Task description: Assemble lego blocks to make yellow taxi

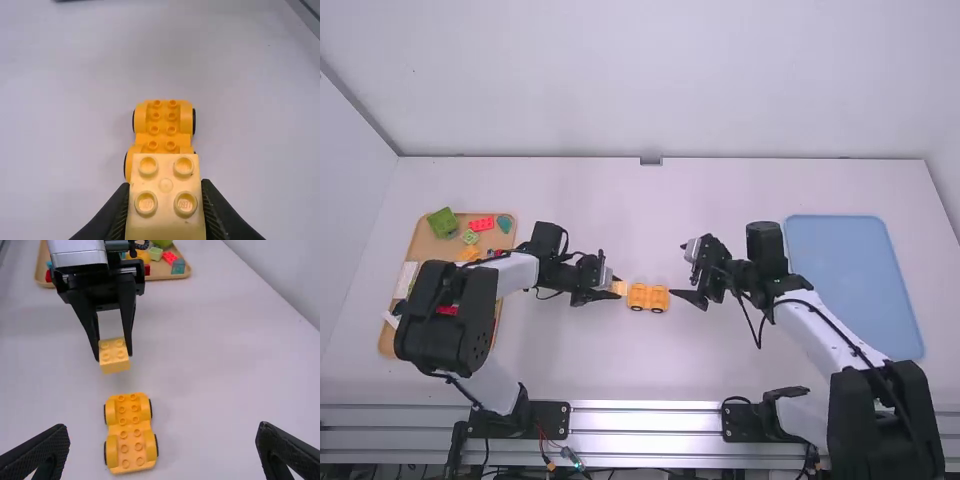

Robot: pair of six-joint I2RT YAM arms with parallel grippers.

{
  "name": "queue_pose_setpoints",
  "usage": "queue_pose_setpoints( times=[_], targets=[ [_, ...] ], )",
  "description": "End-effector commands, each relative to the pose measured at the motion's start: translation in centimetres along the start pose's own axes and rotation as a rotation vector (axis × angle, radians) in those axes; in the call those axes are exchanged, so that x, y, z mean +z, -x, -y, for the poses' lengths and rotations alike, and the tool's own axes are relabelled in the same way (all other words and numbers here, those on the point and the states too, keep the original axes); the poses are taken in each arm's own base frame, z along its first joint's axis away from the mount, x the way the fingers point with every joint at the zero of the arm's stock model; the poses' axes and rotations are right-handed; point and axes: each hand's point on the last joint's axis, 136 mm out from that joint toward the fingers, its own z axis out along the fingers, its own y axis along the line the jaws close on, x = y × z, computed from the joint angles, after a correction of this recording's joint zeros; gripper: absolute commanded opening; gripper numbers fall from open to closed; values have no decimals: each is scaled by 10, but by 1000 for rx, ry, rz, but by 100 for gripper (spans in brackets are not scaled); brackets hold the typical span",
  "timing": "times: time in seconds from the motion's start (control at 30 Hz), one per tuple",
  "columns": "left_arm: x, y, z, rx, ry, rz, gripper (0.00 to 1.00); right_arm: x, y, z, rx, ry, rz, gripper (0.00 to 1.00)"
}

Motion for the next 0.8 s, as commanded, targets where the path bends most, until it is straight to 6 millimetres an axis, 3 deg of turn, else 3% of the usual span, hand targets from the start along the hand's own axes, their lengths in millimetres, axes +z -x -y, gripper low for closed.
queue_pose_setpoints(
  times=[0.0, 0.3, 0.77],
  targets=[
    [5, 12, 6, 17, -23, 44, 4, 8, -17, -17, -18, 23, -18, 99],
    [19, 20, 15, 62, -67, 44, 4, 41, -63, -39, -15, 5, 24, 99],
    [26, 11, 5, -8, -36, 30, 2, 79, -99, -24, 52, 96, 78, 98]
  ],
)
